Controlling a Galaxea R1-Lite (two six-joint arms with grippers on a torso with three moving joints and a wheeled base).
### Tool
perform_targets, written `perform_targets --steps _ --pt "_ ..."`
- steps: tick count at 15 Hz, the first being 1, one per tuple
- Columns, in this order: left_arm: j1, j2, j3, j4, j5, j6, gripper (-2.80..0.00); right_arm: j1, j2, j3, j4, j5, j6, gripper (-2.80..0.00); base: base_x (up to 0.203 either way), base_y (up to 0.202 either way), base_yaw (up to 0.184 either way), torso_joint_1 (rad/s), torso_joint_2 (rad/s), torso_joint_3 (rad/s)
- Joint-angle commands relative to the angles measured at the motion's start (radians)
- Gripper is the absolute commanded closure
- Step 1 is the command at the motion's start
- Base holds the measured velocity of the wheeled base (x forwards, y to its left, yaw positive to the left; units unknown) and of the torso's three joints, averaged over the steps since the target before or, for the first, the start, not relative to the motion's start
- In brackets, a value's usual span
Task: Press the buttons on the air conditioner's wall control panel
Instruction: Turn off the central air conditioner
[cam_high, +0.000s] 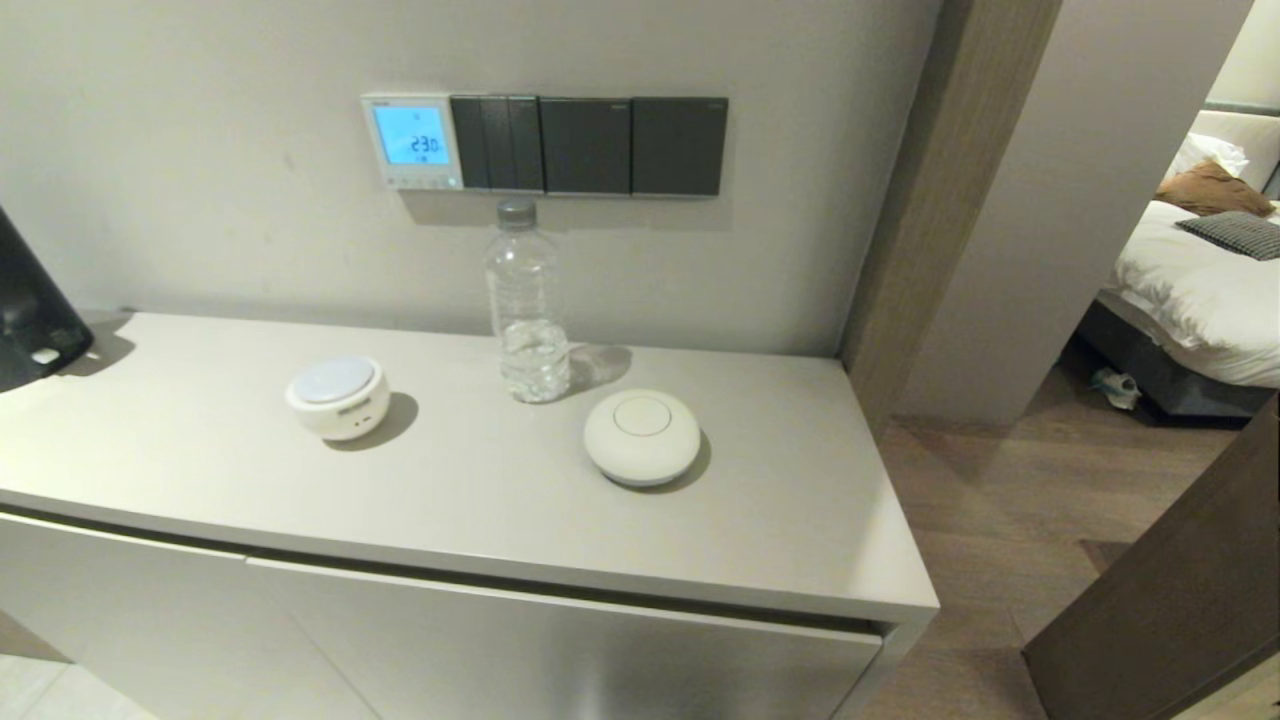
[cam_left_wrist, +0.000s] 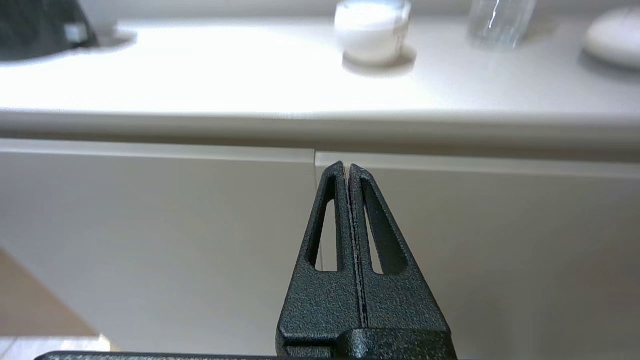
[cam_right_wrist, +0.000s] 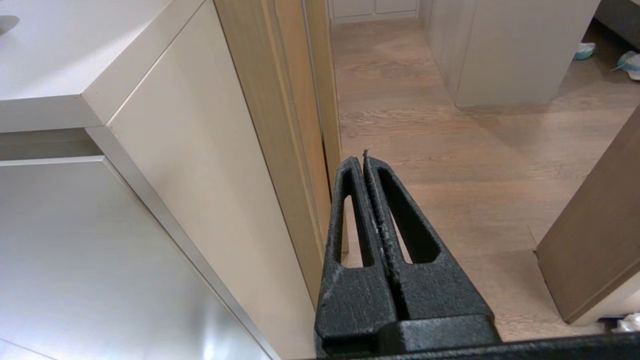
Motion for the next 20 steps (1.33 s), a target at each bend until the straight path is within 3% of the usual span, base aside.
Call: perform_targets --steps 1,5,8,13,20 --pt "-0.009 0.191 -0.092 -0.031 -0.015 -0.005 0.0 0.0 0.001 0.003 0.0 0.0 0.0 0.0 0.0 0.0 0.0 0.0 0.0 0.0" --pt "-0.016 0.487 -0.207 -0.196 -0.062 -0.023 0.0 0.0 0.001 0.003 0.0 0.0 0.0 0.0 0.0 0.0 0.0 0.0 0.0 0.0" --pt "-0.034 0.719 -0.372 -0.278 -0.101 -0.067 0.0 0.0 0.001 0.003 0.0 0.0 0.0 0.0 0.0 0.0 0.0 0.0 0.0 0.0" --pt "-0.221 1.046 -0.652 -0.31 -0.088 -0.123 0.0 0.0 0.001 0.003 0.0 0.0 0.0 0.0 0.0 0.0 0.0 0.0 0.0 0.0" --pt "-0.312 1.356 -1.018 -0.33 -0.063 -0.154 0.0 0.0 0.001 0.003 0.0 0.0 0.0 0.0 0.0 0.0 0.0 0.0 0.0 0.0"
